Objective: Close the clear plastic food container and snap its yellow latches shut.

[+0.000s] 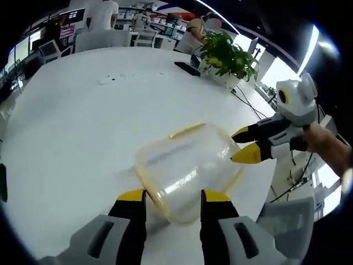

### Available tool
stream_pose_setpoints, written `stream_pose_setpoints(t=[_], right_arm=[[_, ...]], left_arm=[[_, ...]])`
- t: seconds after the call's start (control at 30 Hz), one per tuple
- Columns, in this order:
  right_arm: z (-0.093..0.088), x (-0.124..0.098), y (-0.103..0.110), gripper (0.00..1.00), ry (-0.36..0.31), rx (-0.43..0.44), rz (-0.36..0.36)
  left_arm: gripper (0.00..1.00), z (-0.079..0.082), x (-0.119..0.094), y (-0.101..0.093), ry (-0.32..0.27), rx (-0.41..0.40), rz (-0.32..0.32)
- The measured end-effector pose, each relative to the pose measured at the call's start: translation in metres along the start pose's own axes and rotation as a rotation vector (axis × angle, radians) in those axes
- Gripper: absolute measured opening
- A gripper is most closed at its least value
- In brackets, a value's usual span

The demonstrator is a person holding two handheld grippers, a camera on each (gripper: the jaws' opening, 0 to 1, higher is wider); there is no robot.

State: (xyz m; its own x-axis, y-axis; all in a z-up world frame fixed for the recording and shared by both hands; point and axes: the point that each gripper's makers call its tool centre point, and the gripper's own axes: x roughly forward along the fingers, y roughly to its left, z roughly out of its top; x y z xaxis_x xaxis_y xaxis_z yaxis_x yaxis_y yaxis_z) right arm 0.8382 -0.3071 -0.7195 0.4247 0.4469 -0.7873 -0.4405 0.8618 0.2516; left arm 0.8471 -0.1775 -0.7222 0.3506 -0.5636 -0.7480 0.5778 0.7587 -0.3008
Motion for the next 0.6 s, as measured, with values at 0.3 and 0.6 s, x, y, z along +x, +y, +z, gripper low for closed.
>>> stream_pose_setpoints(t=[0.3,0.6], right_arm=[[-0.005,0.0,0.012,0.31,-0.005,0.0,-0.001],[-0.011,0.0,0.025,0.31,-0.011,0.002,-0.003]], left_arm=[[0.31,-0.009,-0.009,0.002,0.001,0.001,-0.001],[0.31,-0.018,-0.018,0.004,-0.004,-0.004,-0.001]])
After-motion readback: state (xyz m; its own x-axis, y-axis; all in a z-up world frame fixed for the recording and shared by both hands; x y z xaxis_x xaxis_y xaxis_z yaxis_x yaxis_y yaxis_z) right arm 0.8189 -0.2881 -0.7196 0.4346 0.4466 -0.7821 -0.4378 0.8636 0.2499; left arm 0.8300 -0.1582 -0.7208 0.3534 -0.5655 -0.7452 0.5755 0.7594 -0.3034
